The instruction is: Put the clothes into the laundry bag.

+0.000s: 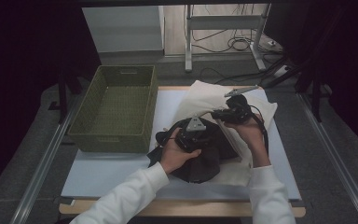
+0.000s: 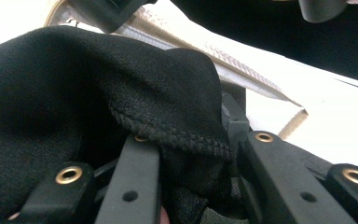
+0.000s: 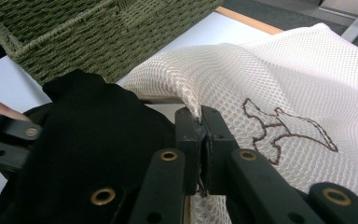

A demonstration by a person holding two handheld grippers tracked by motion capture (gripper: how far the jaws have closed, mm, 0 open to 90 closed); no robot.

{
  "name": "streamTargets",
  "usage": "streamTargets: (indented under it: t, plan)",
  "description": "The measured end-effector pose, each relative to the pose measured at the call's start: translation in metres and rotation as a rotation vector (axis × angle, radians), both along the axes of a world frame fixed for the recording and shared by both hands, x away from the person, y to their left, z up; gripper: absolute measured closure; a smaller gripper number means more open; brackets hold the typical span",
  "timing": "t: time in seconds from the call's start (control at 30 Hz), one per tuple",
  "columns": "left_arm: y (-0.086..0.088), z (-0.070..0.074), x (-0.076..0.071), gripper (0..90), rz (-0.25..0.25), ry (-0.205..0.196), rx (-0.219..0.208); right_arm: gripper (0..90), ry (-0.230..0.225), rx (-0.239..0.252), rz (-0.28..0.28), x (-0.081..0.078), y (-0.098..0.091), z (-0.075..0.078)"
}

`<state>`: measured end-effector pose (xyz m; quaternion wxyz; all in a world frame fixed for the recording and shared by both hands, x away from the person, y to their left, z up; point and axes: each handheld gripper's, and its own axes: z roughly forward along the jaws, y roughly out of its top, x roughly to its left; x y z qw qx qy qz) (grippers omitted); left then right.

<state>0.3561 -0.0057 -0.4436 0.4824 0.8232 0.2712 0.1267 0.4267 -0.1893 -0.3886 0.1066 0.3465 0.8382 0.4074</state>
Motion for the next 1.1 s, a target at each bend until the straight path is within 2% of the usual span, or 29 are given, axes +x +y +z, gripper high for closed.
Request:
streamTargets:
  t: [0.13, 0.27, 0.43, 0.6, 0.7, 0.77, 0.83, 0.9, 1.03, 1.1]
  plan:
    - [-0.005, 0.001, 0.007, 73.9, 0.014, -0.021, -0.004, 87.0, 0.000, 0.001, -0.001, 0.000, -0.001, 0.000]
    - [-0.012, 0.000, 0.011, 74.0, 0.019, -0.026, -0.010, 87.0, -0.001, 0.000, -0.004, 0.000, -0.001, 0.000]
    - [-0.020, -0.006, 0.016, 73.6, 0.016, -0.023, -0.003, 87.0, 0.000, 0.001, -0.006, 0.001, -0.002, 0.000]
    - [-0.020, -0.012, 0.014, 70.4, 0.002, -0.018, 0.004, 87.0, 0.000, 0.005, -0.002, 0.001, -0.003, -0.001]
    - [-0.018, -0.011, 0.010, 61.5, -0.001, -0.005, -0.006, 87.0, 0.002, 0.005, -0.003, 0.001, -0.003, -0.002]
    - [-0.017, -0.010, 0.005, 54.0, 0.000, -0.018, -0.005, 87.0, 0.006, 0.007, -0.008, 0.002, -0.004, -0.002]
    - [-0.014, -0.008, -0.001, 44.2, -0.007, -0.018, -0.022, 86.9, 0.005, 0.009, -0.009, 0.002, -0.005, -0.002]
    - [-0.009, -0.004, -0.008, 37.2, -0.012, -0.036, -0.033, 86.9, 0.006, 0.010, -0.013, 0.002, -0.005, -0.002]
    - [0.004, 0.007, -0.024, 29.2, -0.032, -0.061, -0.051, 86.7, 0.008, 0.015, -0.018, 0.003, -0.007, -0.003]
    - [0.013, 0.011, -0.032, 27.9, -0.035, -0.074, -0.056, 86.7, 0.007, 0.014, -0.018, 0.003, -0.007, -0.003]
